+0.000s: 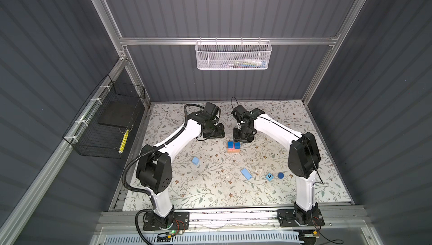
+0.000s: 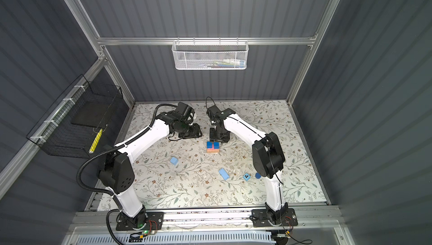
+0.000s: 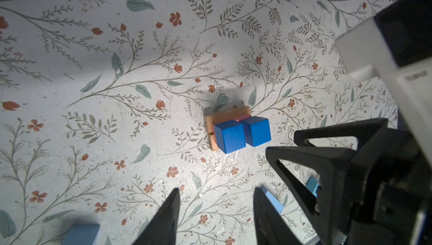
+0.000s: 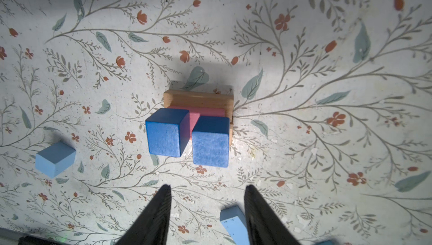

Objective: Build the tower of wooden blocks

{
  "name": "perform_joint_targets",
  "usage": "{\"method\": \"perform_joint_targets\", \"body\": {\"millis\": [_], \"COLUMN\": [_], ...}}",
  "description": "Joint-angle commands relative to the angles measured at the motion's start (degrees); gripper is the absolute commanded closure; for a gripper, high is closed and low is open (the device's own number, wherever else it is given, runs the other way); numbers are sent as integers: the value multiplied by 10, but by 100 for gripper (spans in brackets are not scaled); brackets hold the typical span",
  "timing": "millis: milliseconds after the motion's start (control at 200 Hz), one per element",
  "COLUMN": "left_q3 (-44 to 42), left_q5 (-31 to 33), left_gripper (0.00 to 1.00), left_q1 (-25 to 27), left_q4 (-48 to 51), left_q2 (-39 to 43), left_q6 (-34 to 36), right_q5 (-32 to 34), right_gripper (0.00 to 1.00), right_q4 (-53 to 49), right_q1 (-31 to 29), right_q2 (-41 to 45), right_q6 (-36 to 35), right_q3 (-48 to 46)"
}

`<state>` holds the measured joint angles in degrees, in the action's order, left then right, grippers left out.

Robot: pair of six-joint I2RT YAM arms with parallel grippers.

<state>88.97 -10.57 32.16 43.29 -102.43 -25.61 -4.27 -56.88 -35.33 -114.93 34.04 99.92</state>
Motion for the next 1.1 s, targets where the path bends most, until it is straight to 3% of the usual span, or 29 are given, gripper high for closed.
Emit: {"method": "perform_joint_targets", "body": {"millis": [0, 400, 1096], "left_q3": [-9, -8, 9], "left_q5": [-34, -69, -99], "left_gripper": [46, 48, 54], "left_q1": [-1, 17, 23], "left_q4": [-12, -20, -24], "left_q2": [-11, -59, -109], "left_q6": [-9, -11, -9], "right_q5": [4, -43, -84], "right_gripper": [45, 46, 47], "right_q4": [17, 151, 225], "right_q1": [1, 20, 46], "right_q2": [33, 110, 94], "right_q6": [10, 49, 32], "right_q3": [-28, -165, -211]}}
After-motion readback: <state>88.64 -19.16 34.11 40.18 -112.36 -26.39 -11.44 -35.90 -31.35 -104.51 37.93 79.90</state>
